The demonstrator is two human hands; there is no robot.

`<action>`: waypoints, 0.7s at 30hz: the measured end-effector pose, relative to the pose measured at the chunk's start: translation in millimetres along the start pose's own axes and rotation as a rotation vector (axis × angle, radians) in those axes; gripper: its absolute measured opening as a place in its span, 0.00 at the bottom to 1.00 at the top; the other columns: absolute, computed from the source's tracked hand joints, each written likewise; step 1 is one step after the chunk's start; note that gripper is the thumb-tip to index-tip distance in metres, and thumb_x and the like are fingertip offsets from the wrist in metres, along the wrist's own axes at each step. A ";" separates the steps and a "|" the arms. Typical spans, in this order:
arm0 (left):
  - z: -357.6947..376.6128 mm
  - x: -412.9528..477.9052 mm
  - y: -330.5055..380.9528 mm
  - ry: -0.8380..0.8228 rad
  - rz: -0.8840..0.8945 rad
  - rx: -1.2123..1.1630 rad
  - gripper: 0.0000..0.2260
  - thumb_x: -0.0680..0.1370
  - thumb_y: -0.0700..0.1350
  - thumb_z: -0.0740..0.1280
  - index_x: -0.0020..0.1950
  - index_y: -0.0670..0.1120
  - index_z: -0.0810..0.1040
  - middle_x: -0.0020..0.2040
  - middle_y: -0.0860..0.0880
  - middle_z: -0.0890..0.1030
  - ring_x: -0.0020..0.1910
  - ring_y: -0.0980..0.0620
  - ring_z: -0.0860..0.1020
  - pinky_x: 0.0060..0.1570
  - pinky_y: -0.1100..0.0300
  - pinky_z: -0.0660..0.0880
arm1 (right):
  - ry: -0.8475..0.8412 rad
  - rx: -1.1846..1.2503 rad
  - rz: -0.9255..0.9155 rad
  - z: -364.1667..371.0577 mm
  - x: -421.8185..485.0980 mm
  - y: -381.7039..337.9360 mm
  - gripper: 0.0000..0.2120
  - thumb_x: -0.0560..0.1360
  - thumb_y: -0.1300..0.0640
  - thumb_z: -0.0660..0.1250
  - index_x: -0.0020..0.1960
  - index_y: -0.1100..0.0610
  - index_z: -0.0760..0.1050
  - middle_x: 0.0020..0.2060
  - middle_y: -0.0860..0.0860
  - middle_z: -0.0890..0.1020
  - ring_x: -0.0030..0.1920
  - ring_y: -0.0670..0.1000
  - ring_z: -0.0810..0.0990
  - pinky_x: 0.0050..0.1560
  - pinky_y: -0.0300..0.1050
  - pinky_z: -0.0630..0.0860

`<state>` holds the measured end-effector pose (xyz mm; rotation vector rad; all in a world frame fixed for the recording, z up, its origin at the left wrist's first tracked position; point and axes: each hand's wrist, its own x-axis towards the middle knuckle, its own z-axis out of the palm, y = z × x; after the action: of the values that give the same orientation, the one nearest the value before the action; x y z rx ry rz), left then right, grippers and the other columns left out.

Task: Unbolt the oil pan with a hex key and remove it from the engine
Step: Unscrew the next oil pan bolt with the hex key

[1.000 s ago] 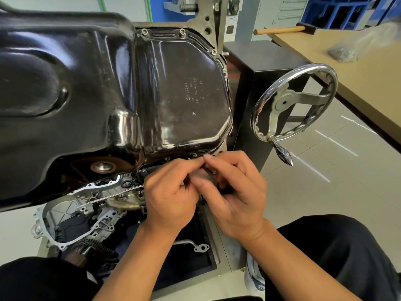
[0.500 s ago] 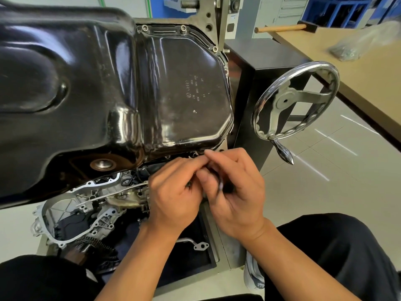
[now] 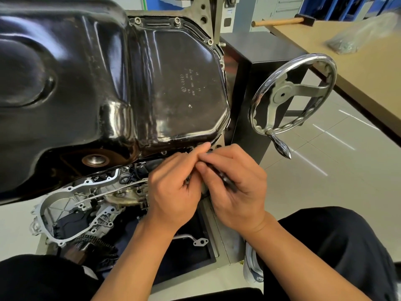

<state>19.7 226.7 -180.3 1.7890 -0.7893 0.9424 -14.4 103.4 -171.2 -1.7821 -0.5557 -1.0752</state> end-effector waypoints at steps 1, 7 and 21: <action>0.0 -0.3 -0.7 0.004 0.005 0.009 0.09 0.80 0.33 0.64 0.58 0.35 0.81 0.40 0.46 0.82 0.39 0.55 0.78 0.41 0.62 0.78 | -0.010 -0.007 0.000 1.0 0.4 -0.5 0.09 0.75 0.69 0.70 0.55 0.70 0.80 0.44 0.58 0.82 0.47 0.51 0.81 0.50 0.41 0.77; -3.2 2.3 0.3 0.104 -0.047 0.022 0.09 0.81 0.40 0.67 0.47 0.37 0.84 0.38 0.52 0.80 0.39 0.65 0.74 0.42 0.73 0.71 | 0.009 -0.041 0.063 -0.8 0.5 -3.3 0.10 0.72 0.67 0.76 0.51 0.67 0.82 0.41 0.53 0.81 0.39 0.46 0.78 0.44 0.35 0.73; -4.1 2.1 -0.4 0.076 -0.051 -0.030 0.09 0.81 0.39 0.65 0.50 0.37 0.84 0.42 0.54 0.79 0.41 0.66 0.76 0.44 0.73 0.71 | -0.027 -0.013 0.057 0.7 0.8 -1.1 0.14 0.73 0.71 0.73 0.58 0.70 0.78 0.45 0.55 0.80 0.44 0.47 0.78 0.48 0.37 0.74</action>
<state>20.0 230.5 -177.6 1.7297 -0.7036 0.9545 -14.4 104.4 -170.1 -1.8153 -0.5120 -1.0194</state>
